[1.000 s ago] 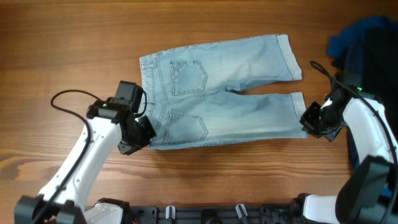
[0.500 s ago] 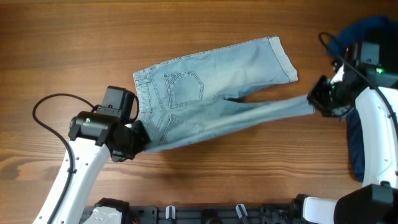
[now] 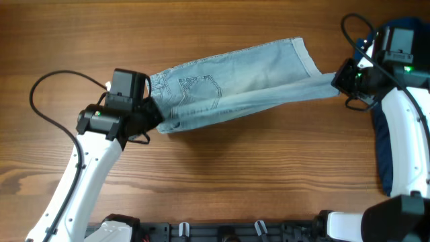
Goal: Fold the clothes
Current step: 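Lift the lower edge with both grippers and fold it up over the top half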
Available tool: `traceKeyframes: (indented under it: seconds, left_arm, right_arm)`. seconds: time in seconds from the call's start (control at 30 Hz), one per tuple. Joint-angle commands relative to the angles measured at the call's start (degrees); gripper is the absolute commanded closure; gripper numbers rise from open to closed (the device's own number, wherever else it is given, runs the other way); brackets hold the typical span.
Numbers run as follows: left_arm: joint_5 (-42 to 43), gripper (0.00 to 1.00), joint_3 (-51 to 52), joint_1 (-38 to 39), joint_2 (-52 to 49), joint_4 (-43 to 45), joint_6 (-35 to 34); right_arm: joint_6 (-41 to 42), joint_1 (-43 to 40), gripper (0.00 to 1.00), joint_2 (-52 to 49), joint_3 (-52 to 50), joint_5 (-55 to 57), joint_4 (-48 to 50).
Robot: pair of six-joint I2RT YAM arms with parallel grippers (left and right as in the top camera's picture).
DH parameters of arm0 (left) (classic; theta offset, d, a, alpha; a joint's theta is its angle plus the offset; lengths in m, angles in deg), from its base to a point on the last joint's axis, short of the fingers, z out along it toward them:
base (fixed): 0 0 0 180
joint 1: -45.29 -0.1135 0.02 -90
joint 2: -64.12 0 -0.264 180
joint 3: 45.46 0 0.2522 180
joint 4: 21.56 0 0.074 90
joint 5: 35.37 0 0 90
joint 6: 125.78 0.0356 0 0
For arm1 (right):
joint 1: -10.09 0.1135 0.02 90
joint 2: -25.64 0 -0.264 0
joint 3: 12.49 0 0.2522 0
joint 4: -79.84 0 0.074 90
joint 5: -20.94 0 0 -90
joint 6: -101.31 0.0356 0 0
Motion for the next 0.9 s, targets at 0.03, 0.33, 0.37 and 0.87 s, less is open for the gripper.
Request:
traceKeyframes:
  seconds: [0.03, 0.33, 0.37, 0.87]
  left_arm:
    - [-8.6, 0.96, -1.9, -0.7, -1.2, 5.9, 0.9]
    - [-8.5, 0.96, -2.8, -3.6, -1.6, 13.6, 1.4]
    - [-8.5, 0.96, -2.8, -3.6, -1.9, 14.3, 2.4]
    - [-8.6, 0.96, -2.8, -3.6, -13.0, 23.5, 2.4]
  right_arm:
    - [-0.8, -0.6, 0.96, -3.3, 1.8, 4.3, 4.5]
    - [-0.8, 0.8, 0.96, -6.5, 1.8, 4.3, 11.9]
    - [-0.8, 1.2, 0.96, -6.9, 1.8, 4.3, 12.7]
    - [-0.7, 4.0, 0.96, -16.5, 1.8, 4.3, 20.4]
